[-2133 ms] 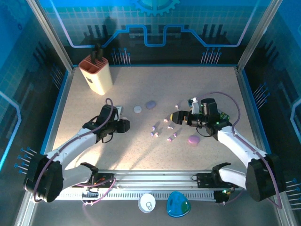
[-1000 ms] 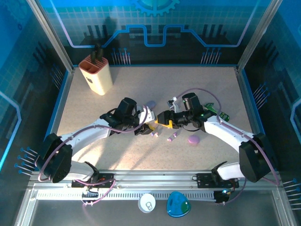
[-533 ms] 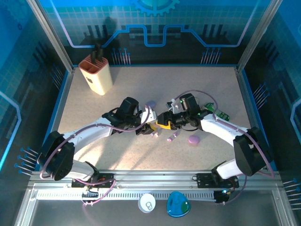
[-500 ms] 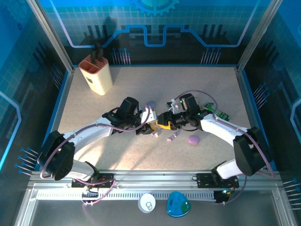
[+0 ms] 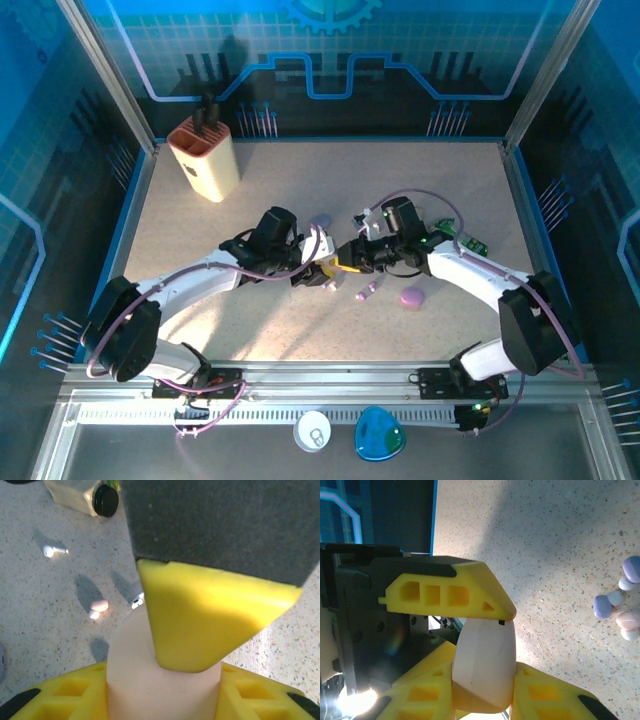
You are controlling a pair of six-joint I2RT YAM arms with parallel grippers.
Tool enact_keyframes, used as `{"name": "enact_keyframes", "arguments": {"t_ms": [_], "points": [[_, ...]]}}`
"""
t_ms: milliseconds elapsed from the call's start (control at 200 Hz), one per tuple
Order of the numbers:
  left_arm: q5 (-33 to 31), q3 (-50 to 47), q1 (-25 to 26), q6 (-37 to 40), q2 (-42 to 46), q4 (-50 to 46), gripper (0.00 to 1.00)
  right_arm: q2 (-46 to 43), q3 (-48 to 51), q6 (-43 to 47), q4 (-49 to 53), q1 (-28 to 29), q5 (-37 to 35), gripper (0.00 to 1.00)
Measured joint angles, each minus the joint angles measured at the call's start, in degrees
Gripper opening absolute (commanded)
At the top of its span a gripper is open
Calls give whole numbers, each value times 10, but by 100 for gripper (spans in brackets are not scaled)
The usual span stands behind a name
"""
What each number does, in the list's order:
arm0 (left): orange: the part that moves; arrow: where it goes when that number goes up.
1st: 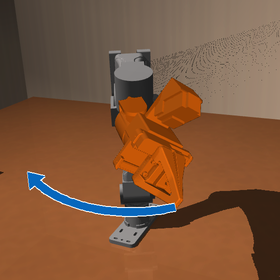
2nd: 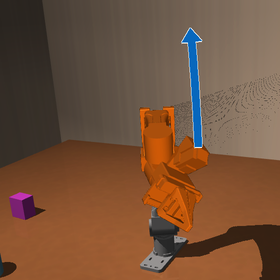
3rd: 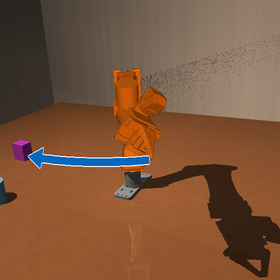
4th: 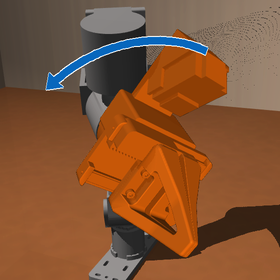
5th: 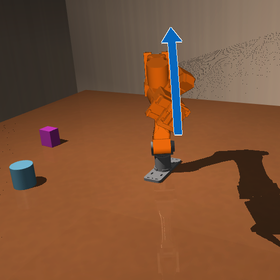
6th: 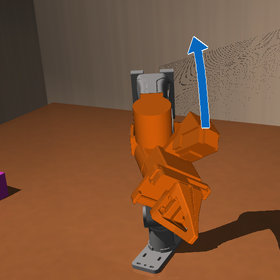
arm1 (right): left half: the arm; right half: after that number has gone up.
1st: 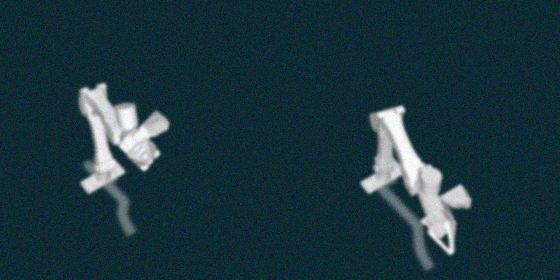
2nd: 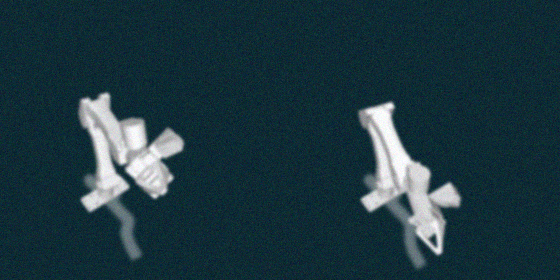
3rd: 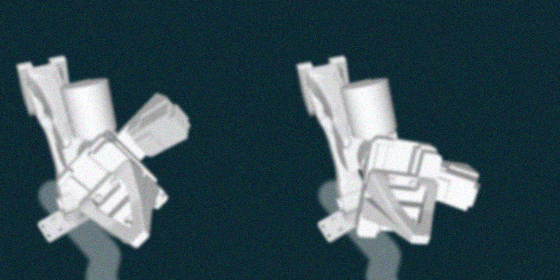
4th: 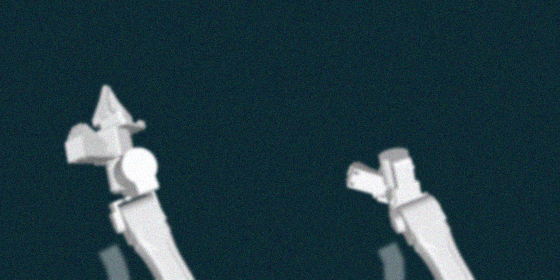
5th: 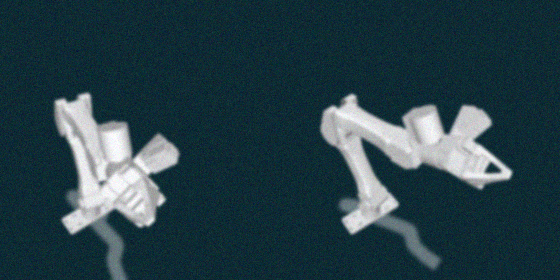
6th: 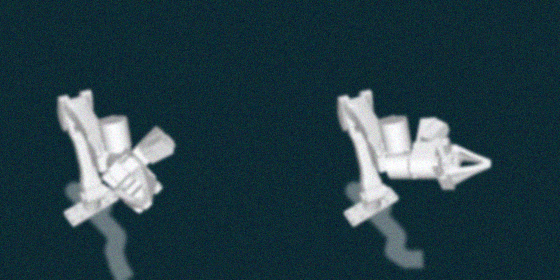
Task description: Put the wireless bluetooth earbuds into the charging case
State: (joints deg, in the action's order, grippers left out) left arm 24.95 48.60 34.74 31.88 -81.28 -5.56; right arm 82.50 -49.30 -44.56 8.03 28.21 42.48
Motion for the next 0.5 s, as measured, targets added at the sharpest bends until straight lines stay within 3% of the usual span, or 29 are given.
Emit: {"name": "enact_keyframes", "arguments": {"t_ms": [80, 180, 220, 500], "points": [[1, -19, 0, -16, 18, 38, 62, -13, 0, -1, 0, -12, 0, 21], [2, -51, 0, -46, 47, 100, 92, -37, 3, -5, -5, -34, 4, 20], [-2, -70, 0, -67, 60, 138, 99, -49, 7, -10, -11, -43, 7, 20], [-28, -160, 0, -198, 88, 372, 99, -135, 87, -127, -131, -102, 61, 19]]}}
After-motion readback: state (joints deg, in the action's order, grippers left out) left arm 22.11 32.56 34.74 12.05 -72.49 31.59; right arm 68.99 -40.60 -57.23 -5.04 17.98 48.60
